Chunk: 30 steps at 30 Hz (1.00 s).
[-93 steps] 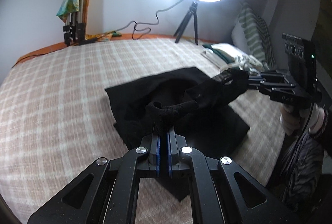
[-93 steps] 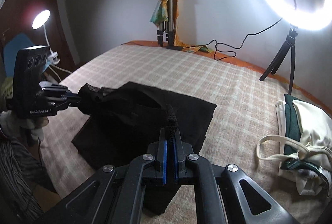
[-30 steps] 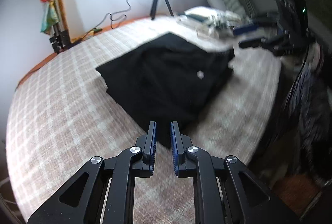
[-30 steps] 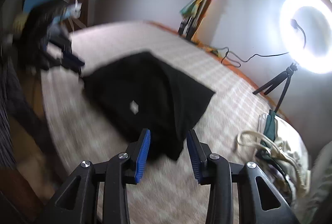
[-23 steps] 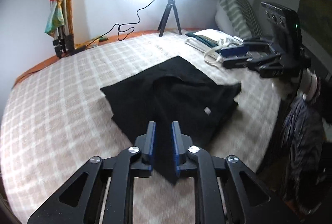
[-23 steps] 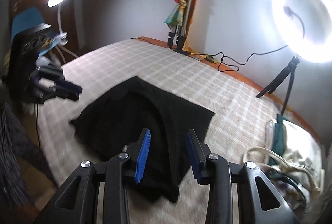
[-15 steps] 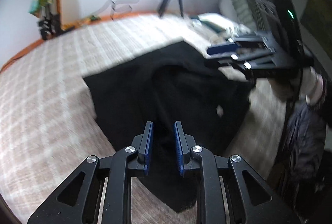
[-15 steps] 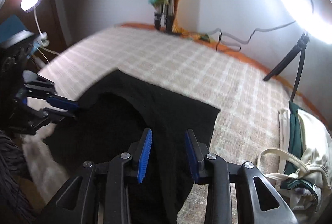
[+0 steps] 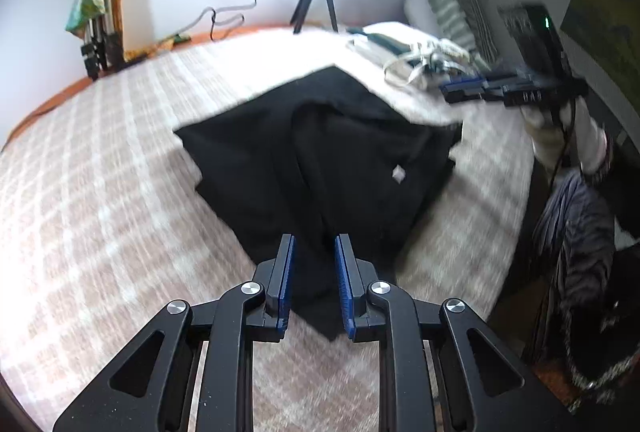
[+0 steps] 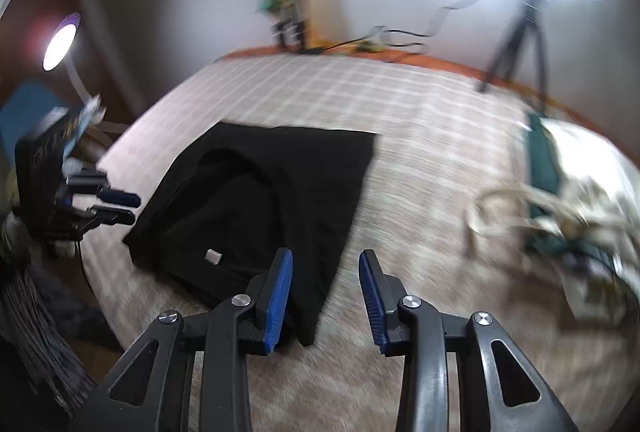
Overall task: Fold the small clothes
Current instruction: 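Open both grippers and withdraw them from the folded shirt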
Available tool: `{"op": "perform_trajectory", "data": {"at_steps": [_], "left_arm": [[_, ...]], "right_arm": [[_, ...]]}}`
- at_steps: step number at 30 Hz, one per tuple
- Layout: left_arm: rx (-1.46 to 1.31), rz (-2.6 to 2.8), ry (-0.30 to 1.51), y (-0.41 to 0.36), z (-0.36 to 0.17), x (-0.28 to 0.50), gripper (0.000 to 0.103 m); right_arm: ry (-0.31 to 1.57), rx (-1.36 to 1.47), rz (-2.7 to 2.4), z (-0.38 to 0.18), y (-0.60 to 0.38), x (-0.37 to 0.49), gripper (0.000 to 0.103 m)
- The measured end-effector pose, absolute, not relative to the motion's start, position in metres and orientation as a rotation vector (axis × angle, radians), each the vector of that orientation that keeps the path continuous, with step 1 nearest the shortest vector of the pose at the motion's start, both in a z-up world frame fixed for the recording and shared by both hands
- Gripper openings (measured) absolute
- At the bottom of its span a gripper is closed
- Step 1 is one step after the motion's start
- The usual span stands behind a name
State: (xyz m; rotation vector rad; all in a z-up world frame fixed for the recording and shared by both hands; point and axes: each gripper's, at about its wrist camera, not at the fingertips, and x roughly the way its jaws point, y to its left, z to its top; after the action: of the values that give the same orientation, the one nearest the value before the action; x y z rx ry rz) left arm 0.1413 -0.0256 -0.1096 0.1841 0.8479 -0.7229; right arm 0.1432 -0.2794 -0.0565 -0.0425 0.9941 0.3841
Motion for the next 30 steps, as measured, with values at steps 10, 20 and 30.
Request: {"op": "perform_trajectory", "data": {"at_steps": [10,20,30], "left_arm": [[0.167,-0.737,0.813,-0.048,-0.099,0.152,0.028],[0.185,-0.718,0.824,-0.051,-0.101,0.152,0.028],[-0.142,-0.558,0.861,0.005,-0.100,0.225,0.028]], "right_arm": [[1.009,0.057,0.387,-0.075,-0.284,0.108,0.038],[0.965,-0.485,0.456,-0.100,-0.214,0.073,0.001],[0.879,-0.176,0.508,-0.040,-0.263,0.107,0.035]]}}
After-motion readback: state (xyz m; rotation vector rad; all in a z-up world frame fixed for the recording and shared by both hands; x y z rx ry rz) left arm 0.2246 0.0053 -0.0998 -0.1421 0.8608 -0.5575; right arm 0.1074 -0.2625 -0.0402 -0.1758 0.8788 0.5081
